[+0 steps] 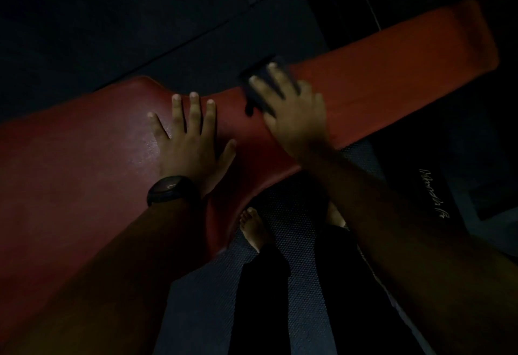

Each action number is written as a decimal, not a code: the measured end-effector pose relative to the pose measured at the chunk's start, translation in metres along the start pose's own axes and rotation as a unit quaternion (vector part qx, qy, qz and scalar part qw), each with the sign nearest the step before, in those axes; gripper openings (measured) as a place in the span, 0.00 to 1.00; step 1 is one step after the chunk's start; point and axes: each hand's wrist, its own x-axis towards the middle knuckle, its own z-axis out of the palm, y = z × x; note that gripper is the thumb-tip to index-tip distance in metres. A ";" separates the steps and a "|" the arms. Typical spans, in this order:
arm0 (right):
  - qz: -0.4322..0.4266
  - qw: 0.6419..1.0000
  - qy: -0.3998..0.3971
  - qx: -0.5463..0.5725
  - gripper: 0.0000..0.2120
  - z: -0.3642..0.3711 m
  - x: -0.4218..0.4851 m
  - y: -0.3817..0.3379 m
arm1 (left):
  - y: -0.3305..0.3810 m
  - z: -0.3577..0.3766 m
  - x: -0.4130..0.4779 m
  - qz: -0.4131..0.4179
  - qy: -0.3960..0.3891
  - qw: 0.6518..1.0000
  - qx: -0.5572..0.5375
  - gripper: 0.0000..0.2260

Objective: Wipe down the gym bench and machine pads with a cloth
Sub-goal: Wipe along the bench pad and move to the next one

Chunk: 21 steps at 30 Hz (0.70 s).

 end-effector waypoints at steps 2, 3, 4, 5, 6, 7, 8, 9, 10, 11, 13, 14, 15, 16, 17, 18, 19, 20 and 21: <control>0.184 0.980 -0.016 0.067 0.31 -0.001 -0.006 0.010 | 0.000 0.000 0.000 -0.002 -0.005 1.000 0.005 0.38; 0.274 0.957 -0.008 0.094 0.31 0.000 -0.015 0.005 | 0.000 -0.001 0.001 0.000 -0.007 1.000 0.009 0.39; 0.334 0.936 -0.002 0.112 0.31 -0.001 -0.026 -0.006 | -0.001 -0.002 0.001 0.003 -0.010 1.000 0.011 0.39; 0.361 0.924 0.001 0.128 0.31 -0.002 -0.038 -0.021 | 0.000 -0.003 0.002 0.006 -0.014 1.000 0.011 0.39; 0.355 0.924 0.005 0.142 0.32 -0.003 -0.050 -0.037 | 0.001 -0.005 0.003 0.008 -0.017 1.000 0.010 0.39; 0.321 0.936 0.007 0.147 0.32 -0.005 -0.060 -0.051 | 0.003 -0.005 0.004 0.006 -0.019 1.000 0.009 0.40; 0.268 0.953 0.010 0.142 0.32 -0.004 -0.066 -0.059 | 0.005 -0.006 0.005 0.002 -0.020 1.000 0.008 0.40; 0.205 0.969 0.016 0.136 0.31 -0.002 -0.065 -0.059 | 0.007 -0.006 0.005 -0.002 -0.021 1.000 0.008 0.40; 0.142 0.981 0.025 0.131 0.30 0.000 -0.056 -0.051 | 0.009 -0.006 0.006 -0.006 -0.022 1.000 0.008 0.40; 0.082 0.989 0.029 0.117 0.29 0.001 -0.042 -0.039 | 0.010 -0.005 0.006 -0.010 -0.021 1.000 0.008 0.40; -0.024 0.998 0.030 0.042 0.27 0.004 -0.013 -0.009 | 0.011 -0.004 0.006 -0.011 -0.016 1.000 0.006 0.40; -0.054 0.998 0.028 0.007 0.27 0.005 -0.003 0.007 | 0.012 -0.004 0.006 -0.003 -0.015 1.000 0.006 0.40; -0.048 0.999 0.022 -0.004 0.27 0.006 0.002 0.021 | 0.012 -0.004 0.007 0.010 -0.015 1.000 0.009 0.39; -0.002 1.000 0.018 0.011 0.28 0.007 0.002 0.031 | 0.013 -0.004 0.007 0.023 -0.013 1.000 0.013 0.39; 0.081 0.996 0.021 0.041 0.29 0.006 -0.004 0.035 | 0.014 -0.005 0.007 0.031 -0.012 0.999 0.016 0.39; 0.187 0.979 0.024 0.075 0.29 0.007 -0.013 0.034 | 0.016 -0.006 0.008 0.033 -0.011 0.999 0.015 0.39; 0.290 0.951 0.025 0.105 0.30 0.009 -0.025 0.026 | 0.019 -0.005 0.009 0.029 -0.014 0.999 0.011 0.39; 0.355 0.926 0.021 0.124 0.30 0.008 -0.038 0.013 | 0.022 -0.006 0.010 0.024 -0.017 1.000 0.006 0.39; 0.369 0.920 0.021 0.135 0.30 0.006 -0.050 -0.002 | 0.025 -0.005 0.011 0.018 -0.018 1.000 0.001 0.39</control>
